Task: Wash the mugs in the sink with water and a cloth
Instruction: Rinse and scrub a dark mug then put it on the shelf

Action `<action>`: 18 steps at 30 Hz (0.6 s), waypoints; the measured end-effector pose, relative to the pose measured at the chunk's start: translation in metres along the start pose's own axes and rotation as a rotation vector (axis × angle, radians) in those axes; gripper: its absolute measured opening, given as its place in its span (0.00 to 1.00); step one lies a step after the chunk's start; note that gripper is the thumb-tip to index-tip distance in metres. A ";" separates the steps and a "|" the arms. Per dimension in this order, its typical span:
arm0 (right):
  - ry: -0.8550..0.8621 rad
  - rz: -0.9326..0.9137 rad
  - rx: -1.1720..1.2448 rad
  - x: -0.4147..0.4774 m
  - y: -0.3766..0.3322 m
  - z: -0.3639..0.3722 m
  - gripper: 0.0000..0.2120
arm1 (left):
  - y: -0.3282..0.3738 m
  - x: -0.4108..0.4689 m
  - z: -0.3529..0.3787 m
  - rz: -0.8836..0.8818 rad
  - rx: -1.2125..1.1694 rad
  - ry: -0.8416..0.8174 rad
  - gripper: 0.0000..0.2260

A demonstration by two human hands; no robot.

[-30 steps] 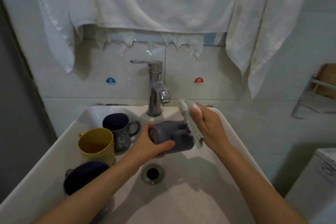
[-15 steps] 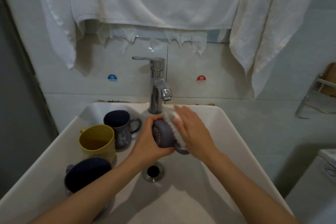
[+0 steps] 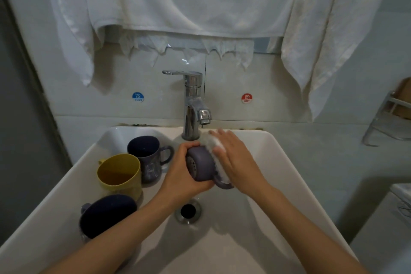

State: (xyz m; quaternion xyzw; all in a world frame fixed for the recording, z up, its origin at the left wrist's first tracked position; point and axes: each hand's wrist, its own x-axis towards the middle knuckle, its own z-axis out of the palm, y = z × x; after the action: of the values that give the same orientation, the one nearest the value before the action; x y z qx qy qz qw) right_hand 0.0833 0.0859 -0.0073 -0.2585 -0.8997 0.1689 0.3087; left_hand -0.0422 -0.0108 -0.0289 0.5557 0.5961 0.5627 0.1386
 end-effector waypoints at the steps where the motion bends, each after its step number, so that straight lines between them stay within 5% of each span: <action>1: 0.055 0.152 0.156 0.001 0.006 -0.003 0.21 | 0.000 0.000 0.000 0.012 -0.005 0.005 0.35; 3: 0.097 0.391 0.350 0.002 0.014 -0.007 0.19 | 0.001 0.001 0.000 0.056 0.034 0.005 0.35; 7: 0.103 0.475 0.418 0.002 0.010 -0.005 0.16 | 0.001 -0.001 0.002 0.024 0.076 -0.041 0.36; 10: 0.160 0.464 0.506 0.003 0.007 -0.012 0.12 | 0.001 0.000 0.002 -0.119 0.033 -0.202 0.48; 12: 0.167 0.415 0.485 0.003 0.006 -0.012 0.11 | 0.007 0.003 -0.001 -0.351 -0.239 -0.215 0.54; 14: 0.146 0.371 0.485 0.003 0.002 -0.010 0.10 | 0.012 0.006 -0.004 -0.516 -0.424 -0.130 0.49; 18: 0.205 0.316 0.445 0.002 0.005 -0.008 0.05 | 0.006 0.004 -0.005 -0.391 -0.272 -0.051 0.31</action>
State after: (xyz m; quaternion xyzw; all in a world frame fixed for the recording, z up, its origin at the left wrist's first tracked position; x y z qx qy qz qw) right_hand 0.0885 0.0921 -0.0024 -0.3370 -0.7532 0.3810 0.4170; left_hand -0.0443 -0.0113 -0.0202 0.4202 0.6073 0.5860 0.3335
